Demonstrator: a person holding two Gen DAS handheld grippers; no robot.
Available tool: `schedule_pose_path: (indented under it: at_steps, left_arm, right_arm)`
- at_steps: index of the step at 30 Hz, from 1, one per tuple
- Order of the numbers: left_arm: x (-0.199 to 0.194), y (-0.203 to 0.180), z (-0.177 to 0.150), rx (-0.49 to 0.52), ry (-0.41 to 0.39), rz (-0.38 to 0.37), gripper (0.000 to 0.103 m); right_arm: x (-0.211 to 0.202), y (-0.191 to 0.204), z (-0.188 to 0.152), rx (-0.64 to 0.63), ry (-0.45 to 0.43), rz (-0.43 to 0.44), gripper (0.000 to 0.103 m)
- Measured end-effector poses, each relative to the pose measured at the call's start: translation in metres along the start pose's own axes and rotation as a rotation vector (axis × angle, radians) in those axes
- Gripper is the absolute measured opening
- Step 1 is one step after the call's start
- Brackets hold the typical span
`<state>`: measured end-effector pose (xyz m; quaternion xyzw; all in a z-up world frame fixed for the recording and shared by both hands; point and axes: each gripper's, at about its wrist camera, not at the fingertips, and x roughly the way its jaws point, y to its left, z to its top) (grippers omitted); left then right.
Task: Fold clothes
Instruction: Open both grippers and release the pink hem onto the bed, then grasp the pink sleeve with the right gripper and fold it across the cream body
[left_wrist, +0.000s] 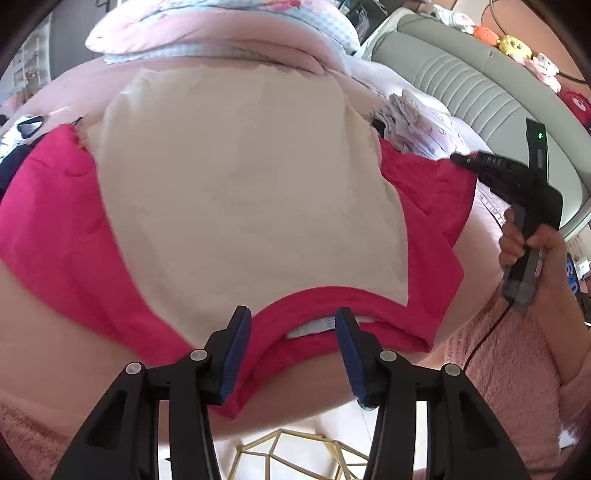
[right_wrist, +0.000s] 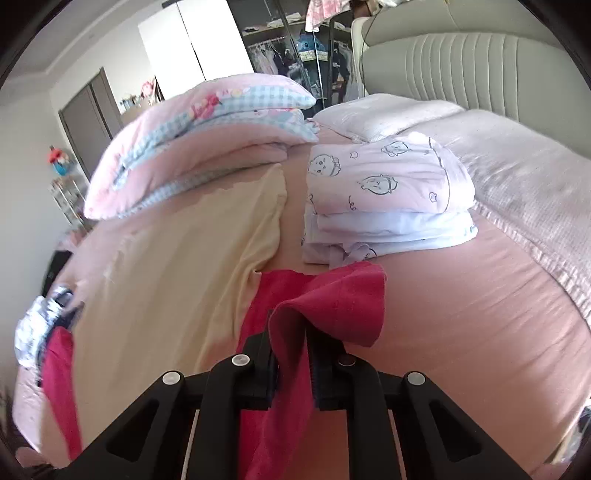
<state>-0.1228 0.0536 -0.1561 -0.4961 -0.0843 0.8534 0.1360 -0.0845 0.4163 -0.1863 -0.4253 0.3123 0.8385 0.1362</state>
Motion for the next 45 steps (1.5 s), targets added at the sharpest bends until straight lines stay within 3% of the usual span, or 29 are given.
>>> schedule_pose_path:
  at_steps: [3, 4, 5, 9, 10, 11, 13, 17, 19, 23, 26, 31, 33, 34, 35, 38, 41, 43, 45]
  left_arm:
    - [0.003, -0.004, -0.001, 0.025, 0.003, -0.011, 0.044]
    - [0.005, -0.005, -0.001, 0.023, 0.002, -0.025, 0.044]
    - [0.008, -0.006, -0.001, 0.019, 0.003, -0.035, 0.044]
    - [0.015, 0.003, -0.012, -0.039, 0.01, -0.068, 0.044]
    - [0.016, 0.007, -0.015, -0.059, 0.014, -0.076, 0.044]
    - [0.016, 0.009, -0.015, -0.074, 0.017, -0.081, 0.044]
    - [0.013, 0.013, -0.014, -0.094, 0.008, -0.087, 0.044]
    - [0.009, 0.015, -0.004, -0.085, -0.017, -0.09, 0.044]
    - [0.017, 0.014, 0.001, -0.06, 0.009, -0.081, 0.044]
    - [0.033, 0.009, 0.006, -0.017, 0.039, -0.052, 0.044]
    - [0.034, 0.011, 0.005, -0.054, 0.032, -0.071, 0.044]
    - [0.026, 0.019, -0.003, -0.078, 0.02, -0.065, 0.044]
    - [0.024, 0.022, -0.007, -0.091, 0.018, -0.064, 0.044]
    - [0.023, 0.024, -0.008, -0.098, 0.019, -0.069, 0.044]
    - [0.023, 0.025, -0.01, -0.104, 0.019, -0.073, 0.044]
    - [0.022, 0.025, -0.011, -0.106, 0.025, -0.074, 0.044]
    - [0.018, 0.023, -0.006, -0.13, 0.013, -0.143, 0.044]
    - [0.023, 0.019, 0.0, -0.151, 0.009, -0.183, 0.044]
    - [0.033, 0.012, 0.005, -0.174, 0.006, -0.21, 0.044]
  right_arm:
    - [0.007, 0.001, 0.002, 0.016, 0.017, -0.001, 0.02]
    - [0.009, 0.001, 0.002, 0.021, 0.023, -0.001, 0.032]
    - [0.012, 0.002, 0.003, 0.026, 0.028, -0.002, 0.036]
    - [0.025, 0.005, 0.015, 0.034, 0.02, 0.042, 0.038]
    - [0.031, 0.009, 0.021, -0.005, 0.029, 0.06, 0.024]
    - [0.032, 0.013, 0.025, -0.036, 0.022, 0.053, 0.002]
    - [0.023, 0.013, 0.033, -0.054, -0.028, 0.023, 0.002]
    - [-0.015, 0.009, 0.036, -0.134, -0.167, -0.149, 0.001]
    - [-0.016, 0.005, 0.038, -0.167, -0.186, -0.224, 0.001]
    - [-0.007, -0.005, 0.038, -0.184, -0.146, -0.272, 0.001]
    - [-0.026, 0.003, 0.033, -0.172, -0.186, -0.173, 0.001]
    - [-0.055, 0.085, 0.028, -0.277, -0.154, 0.167, 0.006]
    - [-0.043, 0.129, 0.015, -0.337, -0.052, 0.3, 0.008]
    - [-0.027, 0.151, 0.005, -0.39, 0.027, 0.343, 0.021]
    - [-0.006, 0.17, -0.009, -0.455, 0.118, 0.359, 0.042]
    - [0.047, 0.19, -0.049, -0.586, 0.279, 0.253, 0.046]
    - [0.021, 0.167, -0.049, -0.507, 0.245, 0.382, 0.046]
    - [-0.017, 0.148, -0.04, -0.488, 0.152, 0.487, 0.046]
    - [-0.042, 0.123, -0.031, -0.465, 0.046, 0.47, 0.049]
